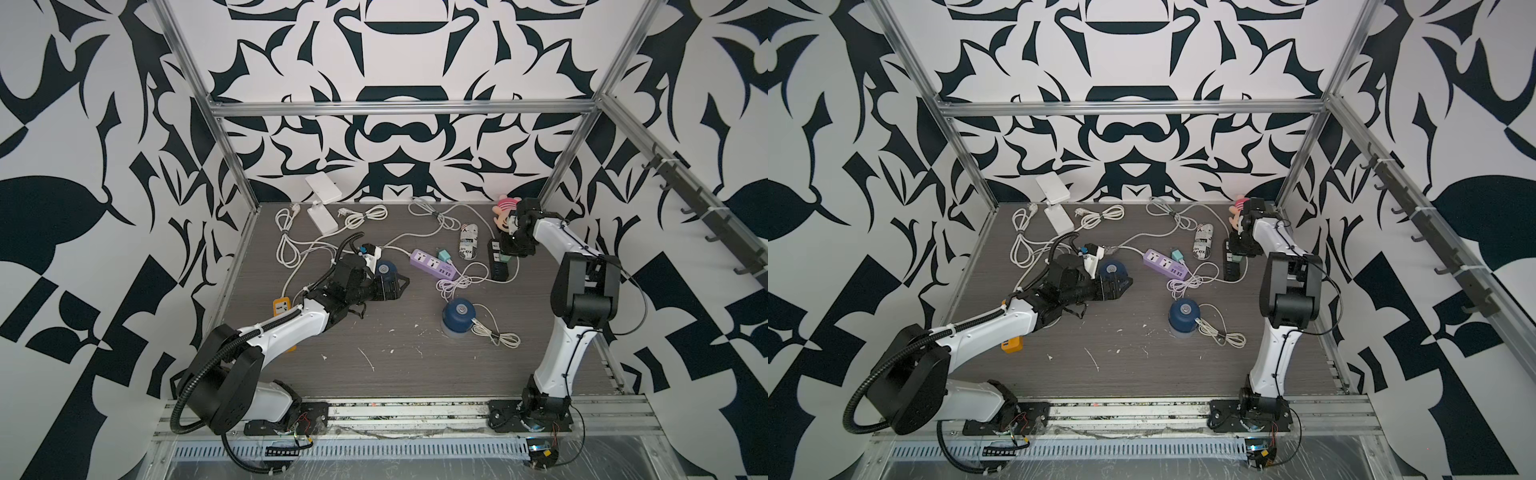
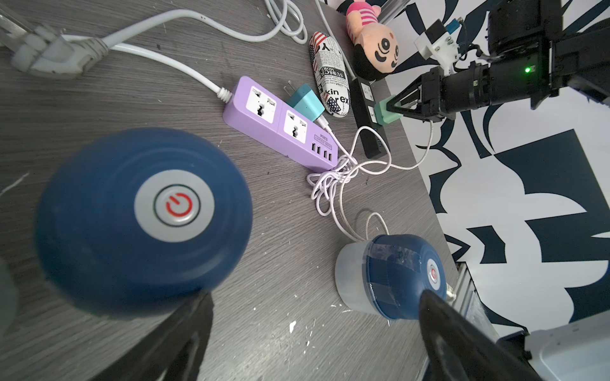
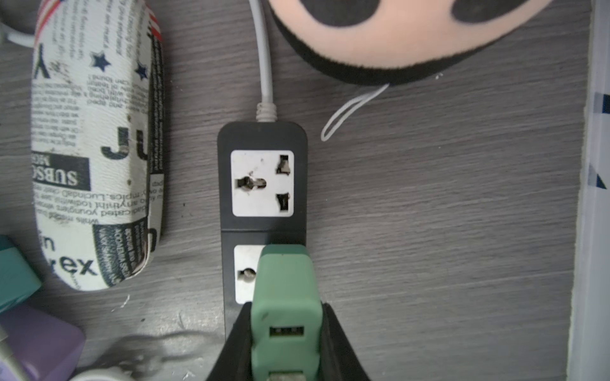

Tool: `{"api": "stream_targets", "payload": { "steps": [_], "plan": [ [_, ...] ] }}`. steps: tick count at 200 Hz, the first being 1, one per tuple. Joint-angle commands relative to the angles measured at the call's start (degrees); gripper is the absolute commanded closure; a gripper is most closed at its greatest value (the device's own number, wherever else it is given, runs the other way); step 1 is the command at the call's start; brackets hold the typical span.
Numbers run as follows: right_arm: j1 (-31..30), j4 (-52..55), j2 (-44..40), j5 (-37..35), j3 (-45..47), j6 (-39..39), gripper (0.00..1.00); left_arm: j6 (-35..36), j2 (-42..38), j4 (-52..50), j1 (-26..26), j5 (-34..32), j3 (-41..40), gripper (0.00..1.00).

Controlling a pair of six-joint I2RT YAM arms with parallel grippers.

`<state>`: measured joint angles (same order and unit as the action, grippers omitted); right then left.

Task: Charge the cordless meat grinders
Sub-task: Insert the plug into the socket, then move the cordless meat grinder to the center of the board.

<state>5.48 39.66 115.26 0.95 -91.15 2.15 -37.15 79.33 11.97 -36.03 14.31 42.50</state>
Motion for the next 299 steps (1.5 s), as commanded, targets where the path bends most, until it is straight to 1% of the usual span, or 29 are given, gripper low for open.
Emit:
{"api": "stream_targets", "payload": {
  "steps": [1, 30, 55, 74, 110, 112, 115, 132, 164, 179, 204, 226, 254, 278, 299],
  "plan": [
    [-0.6, 0.6, 1.9, -2.5, 4.8, 1.1, 1.0, -0.3, -0.3, 1.2, -0.1, 0.1, -0.9, 0.0],
    [-1.2, -0.5, 2.0, -3.2, 7.3, 1.2, 1.0, -0.4, 0.0, 0.8, -0.1, 0.1, -0.5, 0.01],
    [-1.3, -2.3, 1.3, -2.5, 9.4, 1.4, 1.0, -0.2, 1.1, -0.6, -0.6, 1.6, 0.5, 0.07],
    [-1.2, -3.7, 0.4, -2.1, 11.0, 1.4, 1.0, 1.0, 1.6, -2.7, -2.3, 1.6, 1.5, 0.11],
    [-1.2, -3.6, -0.6, -1.4, 11.9, 1.3, 1.0, 2.3, 2.9, -4.9, -5.7, 1.3, 1.6, 0.14],
    [-1.2, -3.4, -0.7, -1.3, 11.8, 1.2, 1.0, 2.3, 3.0, -5.0, -5.9, 1.3, 1.6, 0.17],
    [-1.2, -3.1, -0.7, -1.2, 11.5, 1.3, 1.0, 2.3, 3.2, -5.1, -6.2, 1.2, 1.6, 0.19],
    [-1.1, -1.2, -1.3, 0.2, 9.2, 1.5, 1.0, 2.4, 4.0, -6.2, -7.5, 0.8, 1.6, 0.22],
    [-1.1, 0.7, -4.6, 1.2, 4.3, 3.3, 0.7, 3.3, 5.7, -8.5, -10.1, -0.7, 2.1, 0.25],
    [-1.1, 1.8, -6.2, 1.5, 1.8, 4.4, 0.58, 3.3, 6.6, -8.6, -10.8, -1.1, 2.1, 0.26],
    [-1.1, 3.6, -8.4, 2.0, -1.9, 5.9, 0.43, 3.6, 9.0, -8.6, -11.7, -0.8, 3.1, 0.29],
    [-1.1, 4.5, -10.1, 1.5, -3.5, 6.8, 0.4, 4.3, 12.2, -9.0, -12.8, -0.4, 5.0, 0.32],
    [-1.1, 6.2, -12.8, -0.6, -4.2, 7.7, 0.39, 5.0, 17.0, -9.4, -14.4, -0.1, 8.1, 0.34],
    [-1.1, 6.4, -17.8, -1.0, -2.9, 8.9, 0.38, 5.7, 20.8, -9.8, -15.7, -0.7, 11.1, 0.35],
    [-1.2, 5.5, -23.1, 0.8, -1.3, 10.3, 0.38, 6.1, 24.4, -10.1, -16.5, -0.8, 14.0, 0.35]
  ]
}}
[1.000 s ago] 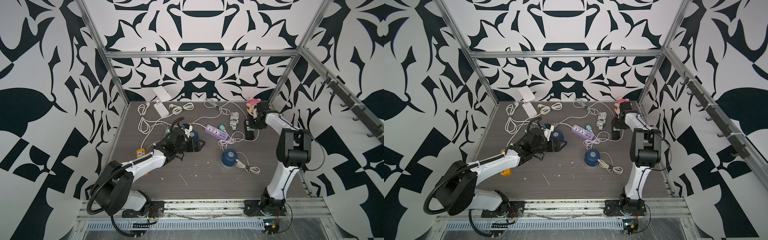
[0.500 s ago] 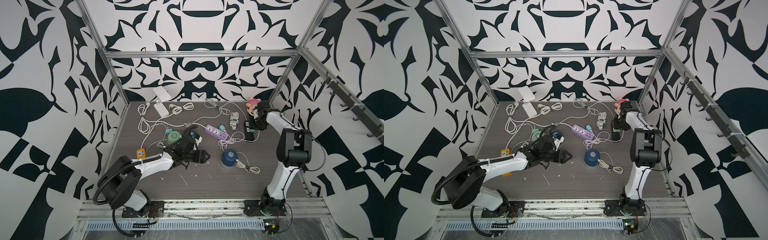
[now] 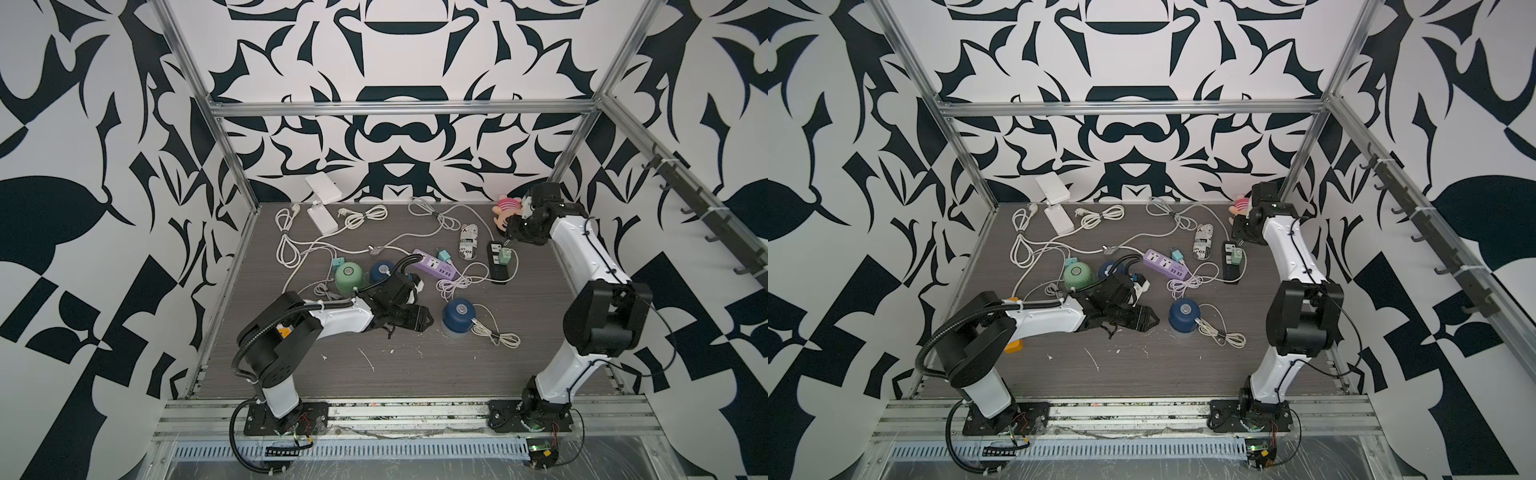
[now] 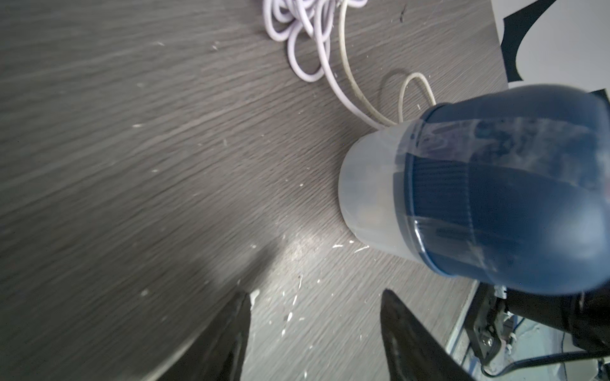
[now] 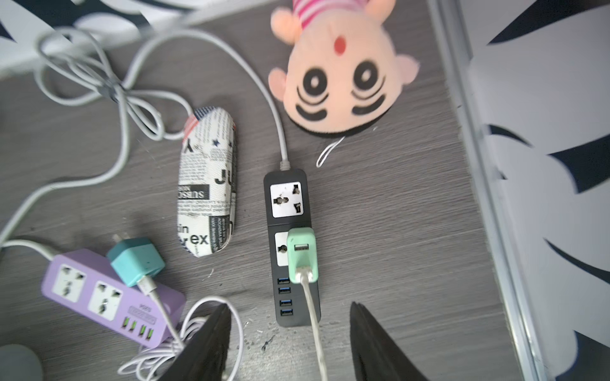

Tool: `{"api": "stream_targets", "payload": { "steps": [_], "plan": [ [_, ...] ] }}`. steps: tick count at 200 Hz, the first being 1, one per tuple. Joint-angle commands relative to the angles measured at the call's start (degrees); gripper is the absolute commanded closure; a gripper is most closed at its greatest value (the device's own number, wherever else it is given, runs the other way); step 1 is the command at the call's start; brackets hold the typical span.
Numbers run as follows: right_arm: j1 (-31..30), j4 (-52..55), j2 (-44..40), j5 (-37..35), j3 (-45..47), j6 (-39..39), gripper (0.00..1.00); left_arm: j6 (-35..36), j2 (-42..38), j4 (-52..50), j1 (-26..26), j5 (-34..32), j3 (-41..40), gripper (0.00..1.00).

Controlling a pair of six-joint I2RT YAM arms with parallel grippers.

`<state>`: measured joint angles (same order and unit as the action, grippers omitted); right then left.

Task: Charge the cordless meat grinders
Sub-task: Move the cordless meat grinder to the center of the board.

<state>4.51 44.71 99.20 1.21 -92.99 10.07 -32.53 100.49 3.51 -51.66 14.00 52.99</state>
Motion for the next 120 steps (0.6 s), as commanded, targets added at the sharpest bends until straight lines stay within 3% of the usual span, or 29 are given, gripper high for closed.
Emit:
{"api": "stream_targets", "payload": {
  "steps": [1, 53, 120],
  "plan": [
    [-0.3, 0.4, -7.3, 0.6, 0.6, 2.5, 0.38, 1.5, 3.4, -1.6, -0.9, -0.5, 3.7, 0.35],
    [-1.2, 0.7, -17.8, 2.4, 3.6, 3.5, 0.41, 2.9, 10.8, -5.0, -4.0, -0.1, 12.8, 0.34],
    [-1.7, 2.0, -25.1, 3.2, 7.6, 3.5, 0.46, 2.6, 19.8, -7.2, -7.4, 0.4, 25.7, 0.34]
  ]
}}
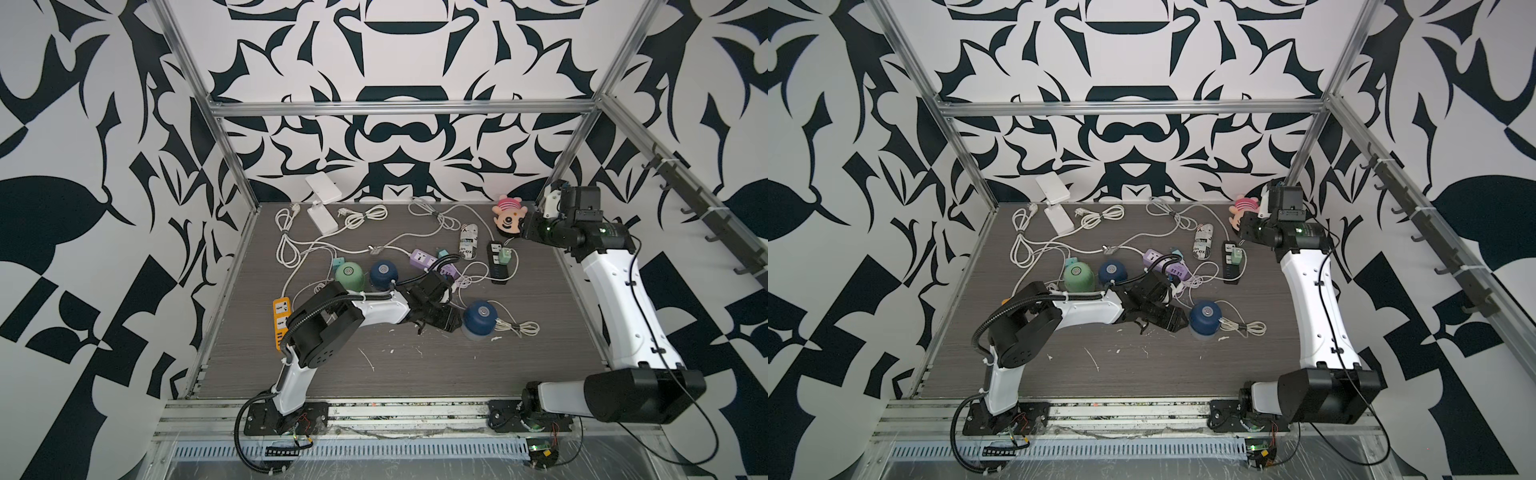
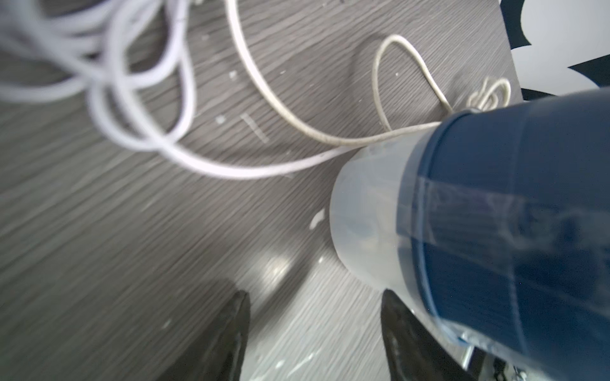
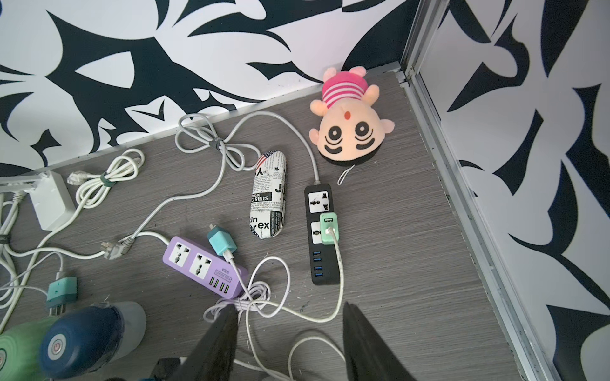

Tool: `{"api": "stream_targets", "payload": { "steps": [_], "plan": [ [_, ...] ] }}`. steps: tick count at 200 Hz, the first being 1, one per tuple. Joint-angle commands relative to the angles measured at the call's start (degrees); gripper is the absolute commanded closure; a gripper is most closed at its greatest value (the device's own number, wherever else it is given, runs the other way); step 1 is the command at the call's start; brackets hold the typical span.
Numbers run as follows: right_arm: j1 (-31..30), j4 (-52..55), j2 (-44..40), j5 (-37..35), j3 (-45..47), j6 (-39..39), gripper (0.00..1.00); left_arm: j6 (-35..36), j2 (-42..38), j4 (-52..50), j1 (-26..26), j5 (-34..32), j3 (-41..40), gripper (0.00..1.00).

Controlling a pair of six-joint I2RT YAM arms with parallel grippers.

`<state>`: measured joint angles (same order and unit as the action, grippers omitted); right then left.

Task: Charge the cordless meat grinders
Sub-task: Move the cordless meat grinder to the center of the board.

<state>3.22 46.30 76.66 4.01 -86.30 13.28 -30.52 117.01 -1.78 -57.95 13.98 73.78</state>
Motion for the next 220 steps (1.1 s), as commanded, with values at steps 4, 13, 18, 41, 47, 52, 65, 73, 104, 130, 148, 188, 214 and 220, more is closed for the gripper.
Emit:
{"api": "stream_targets", "payload": {
  "steps": [4, 13, 18, 41, 47, 52, 65, 73, 104, 130, 148, 188, 214, 220],
  "plan": [
    [-0.3, 0.5, -2.9, 0.5, 1.0, 0.4, 0.46, 0.6, 3.9, -2.1, -1.3, 0.4, 5.8, 0.34],
    [-0.4, 0.5, -3.6, 0.5, 1.4, 0.6, 0.45, 0.6, 5.2, -2.4, -1.7, 0.6, 7.8, 0.33],
    [-0.3, 0.6, -3.9, 0.7, 1.5, 0.7, 0.44, 0.6, 5.9, -2.7, -2.0, 0.6, 8.8, 0.33],
    [-0.3, 0.4, -5.0, 1.3, 2.6, 1.8, 0.36, 0.2, 8.6, -3.1, -2.8, 0.2, 12.9, 0.31],
    [-0.3, 0.2, -5.3, 1.7, 3.1, 2.0, 0.31, 0.0, 9.1, -3.0, -2.9, 0.1, 13.7, 0.31],
    [-0.3, -0.2, -5.6, 2.0, 3.4, 2.3, 0.19, 0.0, 9.3, -2.9, -3.0, 0.0, 14.2, 0.31],
    [-0.3, -1.2, -6.3, 3.2, 4.9, 3.3, 0.0, 0.0, 9.2, -3.1, -3.3, -1.2, 14.8, 0.3],
    [-0.3, -2.3, -6.8, 4.2, 5.8, 3.9, 0.0, 0.1, 8.4, -3.4, -3.3, -2.6, 14.4, 0.28],
    [-0.3, -6.5, -8.9, 8.7, 8.9, 6.3, 0.0, 1.2, 0.7, -2.5, -3.4, -9.4, 7.8, 0.18],
    [-0.4, -9.3, -10.8, 9.6, 10.6, 8.2, 0.21, 2.3, -7.5, -3.4, -3.3, -15.0, 1.9, 0.1],
    [-0.7, -9.1, -10.6, 9.6, 10.7, 8.9, 0.4, 3.0, -13.3, -5.2, -3.3, -18.7, -1.6, 0.08],
    [-5.5, -5.1, -6.6, 6.9, 9.5, 7.4, 0.55, 3.6, -25.6, -9.7, -2.0, -26.4, -8.3, 0.05],
    [-12.6, -3.8, -3.0, 1.5, 9.3, 5.8, 0.46, 2.2, -33.0, -11.6, 1.8, -28.5, -12.5, 0.04],
    [-14.0, -3.3, -1.7, 0.5, 8.9, 5.5, 0.45, 1.8, -34.6, -12.1, 3.0, -28.7, -13.6, 0.04]
  ]
}}
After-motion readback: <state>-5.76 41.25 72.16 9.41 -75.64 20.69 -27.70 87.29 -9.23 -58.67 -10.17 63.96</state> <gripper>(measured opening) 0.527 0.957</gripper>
